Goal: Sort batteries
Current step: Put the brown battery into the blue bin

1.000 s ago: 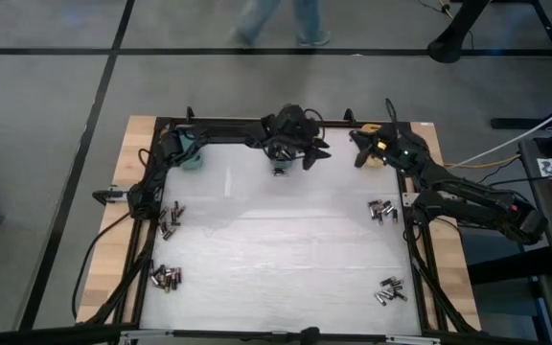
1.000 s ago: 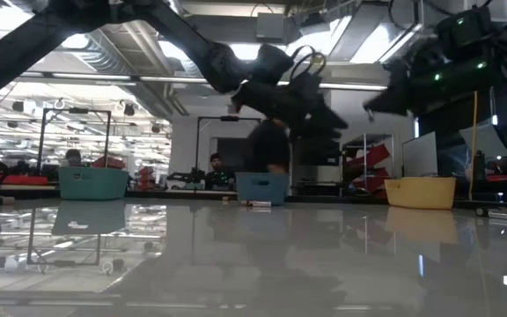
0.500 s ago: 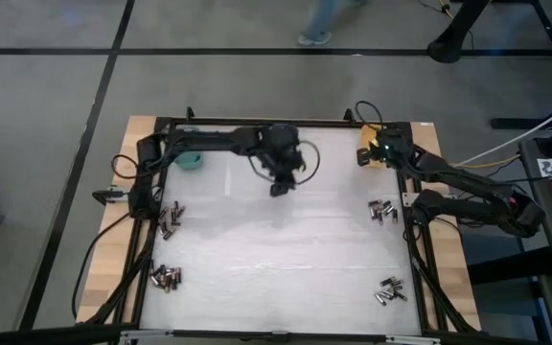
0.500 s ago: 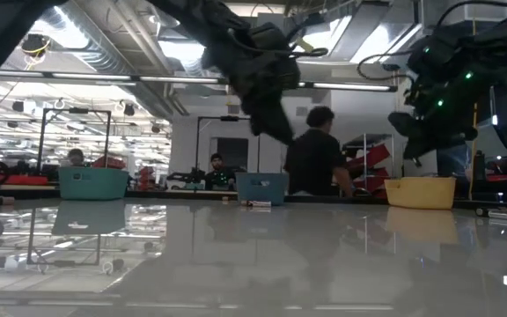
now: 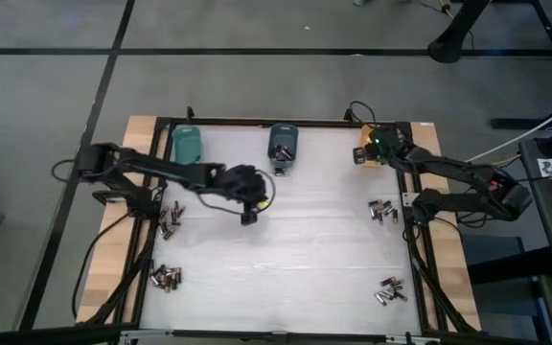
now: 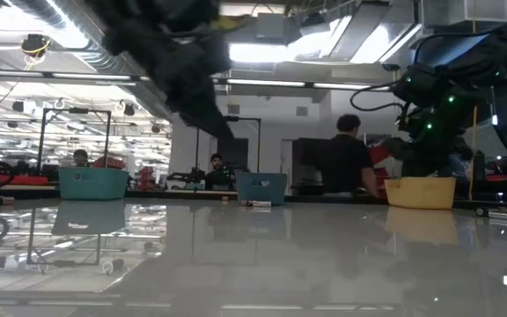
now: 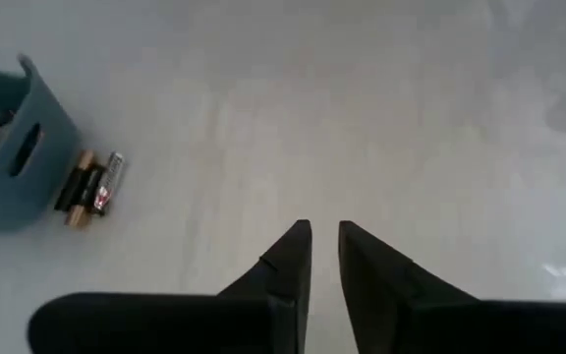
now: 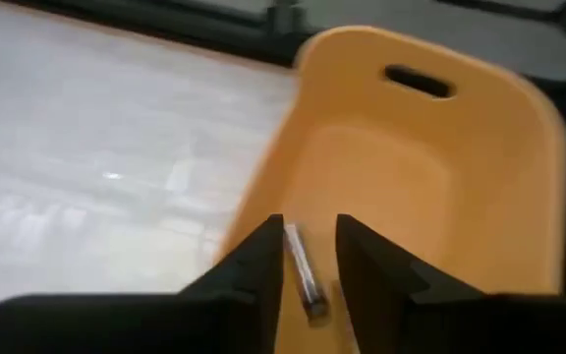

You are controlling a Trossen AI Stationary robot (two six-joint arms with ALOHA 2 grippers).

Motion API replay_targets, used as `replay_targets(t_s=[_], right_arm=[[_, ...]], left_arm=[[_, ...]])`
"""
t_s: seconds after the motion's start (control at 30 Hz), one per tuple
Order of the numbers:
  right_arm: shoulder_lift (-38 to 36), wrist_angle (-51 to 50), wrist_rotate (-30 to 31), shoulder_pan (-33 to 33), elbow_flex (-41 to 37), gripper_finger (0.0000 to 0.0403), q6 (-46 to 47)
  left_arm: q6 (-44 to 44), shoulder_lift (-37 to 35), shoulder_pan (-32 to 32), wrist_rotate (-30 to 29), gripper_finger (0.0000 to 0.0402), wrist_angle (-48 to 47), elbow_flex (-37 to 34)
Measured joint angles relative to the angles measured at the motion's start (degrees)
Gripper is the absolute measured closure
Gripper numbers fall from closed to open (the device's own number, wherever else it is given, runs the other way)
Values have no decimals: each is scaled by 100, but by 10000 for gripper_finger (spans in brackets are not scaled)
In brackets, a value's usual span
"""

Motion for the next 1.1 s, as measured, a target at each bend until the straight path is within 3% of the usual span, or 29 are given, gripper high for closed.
replay_targets(t_s=[0.23, 0.4, 0.53, 0.77, 0.97, 1.1], right_arm=[[-14, -111, -200, -7, 23, 276, 33], [-17, -1029, -265, 1, 680, 273, 18], [-19, -2207, -765, 217, 1427, 273, 73], [-22, -3480, -1437, 1796, 2329, 273, 386], [-22, -4221, -1503, 3259, 2434, 268, 1952], [-15, -4571, -1430, 3826, 2163, 248, 2784]], left_arm=[[759, -489, -103, -172, 364, 1779, -1110], [1165, -641, 6, -175, 360, 1841, -1225], [1178, -627, 43, -172, 366, 1839, -1227], [1066, -616, 21, -146, 362, 1830, -1227], [1140, -375, -168, 118, 335, 1916, -1231], [1256, -104, -193, 114, 298, 2302, -1231]])
